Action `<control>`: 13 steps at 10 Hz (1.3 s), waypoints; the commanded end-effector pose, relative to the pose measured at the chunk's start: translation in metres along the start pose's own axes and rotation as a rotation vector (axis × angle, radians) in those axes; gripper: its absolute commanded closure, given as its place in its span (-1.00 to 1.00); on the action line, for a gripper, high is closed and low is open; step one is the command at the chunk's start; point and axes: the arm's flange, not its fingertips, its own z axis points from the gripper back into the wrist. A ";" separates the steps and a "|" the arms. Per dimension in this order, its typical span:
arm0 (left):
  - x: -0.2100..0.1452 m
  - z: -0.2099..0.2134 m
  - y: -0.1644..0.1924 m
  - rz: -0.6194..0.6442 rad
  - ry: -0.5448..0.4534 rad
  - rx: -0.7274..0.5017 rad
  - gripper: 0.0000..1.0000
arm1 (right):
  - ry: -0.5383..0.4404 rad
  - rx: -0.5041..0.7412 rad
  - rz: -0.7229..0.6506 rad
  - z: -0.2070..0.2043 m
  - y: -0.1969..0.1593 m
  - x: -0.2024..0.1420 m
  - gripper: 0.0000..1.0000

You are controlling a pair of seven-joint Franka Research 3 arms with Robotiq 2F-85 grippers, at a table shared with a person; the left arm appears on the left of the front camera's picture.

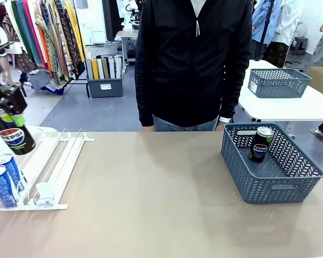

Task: Retrieve and store the cans from the dispenser.
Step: Pick up the last remaining can from one row of the Automatic Can Dispenser and place it in the middle of the table.

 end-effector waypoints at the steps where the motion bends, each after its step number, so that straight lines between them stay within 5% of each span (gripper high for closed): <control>1: 0.040 -0.005 -0.076 -0.094 -0.041 0.047 1.00 | -0.005 0.018 -0.004 0.001 0.003 0.001 -1.00; 2: 0.068 -0.016 -0.132 -0.196 -0.062 0.067 1.00 | -0.005 0.018 -0.004 0.001 0.003 0.001 -1.00; 4: 0.109 -0.044 -0.219 -0.357 -0.099 -0.093 1.00 | -0.005 0.018 -0.004 0.001 0.003 0.001 -1.00; 6: 0.116 -0.106 -0.298 -0.403 -0.101 -0.100 1.00 | -0.005 0.018 -0.004 0.001 0.003 0.001 -1.00; 7: 0.114 -0.133 -0.320 -0.442 -0.118 -0.014 1.00 | -0.005 0.018 -0.004 0.001 0.003 0.001 -1.00; 9: 0.117 -0.181 -0.345 -0.517 -0.020 -0.029 1.00 | -0.005 0.018 -0.004 0.001 0.003 0.001 -1.00; 13: 0.106 -0.227 -0.343 -0.534 0.082 -0.044 1.00 | -0.005 0.018 -0.004 0.001 0.003 0.001 -1.00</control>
